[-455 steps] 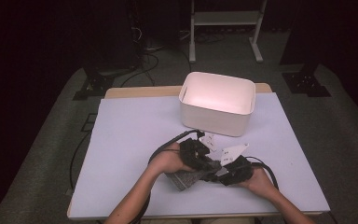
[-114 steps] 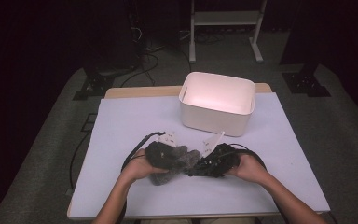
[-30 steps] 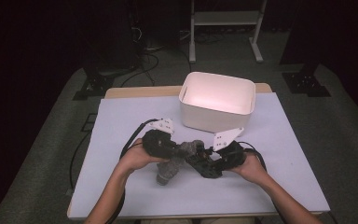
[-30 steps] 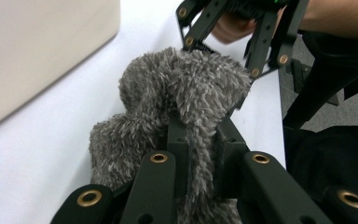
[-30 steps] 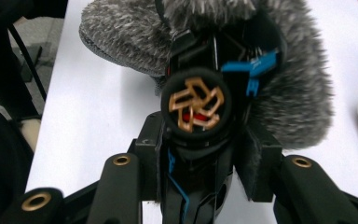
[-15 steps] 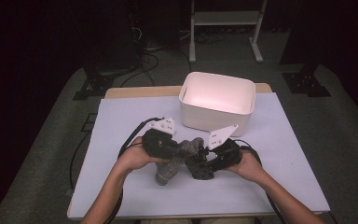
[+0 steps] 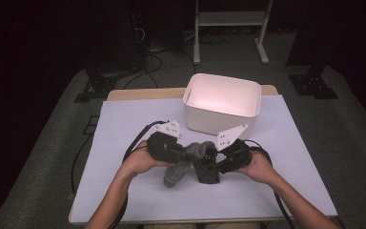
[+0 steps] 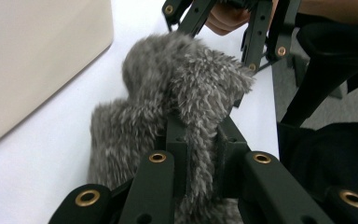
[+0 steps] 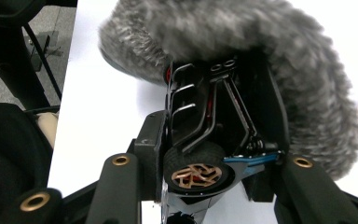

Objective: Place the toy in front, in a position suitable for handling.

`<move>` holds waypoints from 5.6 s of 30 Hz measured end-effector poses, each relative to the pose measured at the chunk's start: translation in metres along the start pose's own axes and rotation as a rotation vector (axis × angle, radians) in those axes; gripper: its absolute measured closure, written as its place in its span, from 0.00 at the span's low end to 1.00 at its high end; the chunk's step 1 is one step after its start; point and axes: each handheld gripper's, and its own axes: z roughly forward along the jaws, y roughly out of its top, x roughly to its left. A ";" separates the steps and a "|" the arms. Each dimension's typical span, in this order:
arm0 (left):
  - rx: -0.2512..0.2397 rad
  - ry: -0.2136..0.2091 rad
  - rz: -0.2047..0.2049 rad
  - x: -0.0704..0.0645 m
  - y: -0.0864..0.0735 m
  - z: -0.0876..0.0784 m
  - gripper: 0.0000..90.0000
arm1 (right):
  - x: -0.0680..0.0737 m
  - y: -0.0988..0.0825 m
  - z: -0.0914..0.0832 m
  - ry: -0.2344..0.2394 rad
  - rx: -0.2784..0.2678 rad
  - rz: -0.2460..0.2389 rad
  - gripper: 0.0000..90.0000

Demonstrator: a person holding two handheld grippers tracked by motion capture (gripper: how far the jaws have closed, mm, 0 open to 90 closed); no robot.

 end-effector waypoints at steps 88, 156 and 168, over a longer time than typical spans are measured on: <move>0.165 -0.030 -0.018 0.004 -0.004 0.064 0.90 | 0.001 -0.083 -0.028 0.027 0.043 0.112 0.64; 0.126 0.068 -0.097 0.017 -0.046 0.001 0.90 | -0.013 -0.061 0.025 0.064 0.109 0.012 0.62; 0.110 0.252 -0.165 0.016 -0.079 -0.095 0.90 | -0.017 -0.069 0.012 0.032 0.122 0.026 0.62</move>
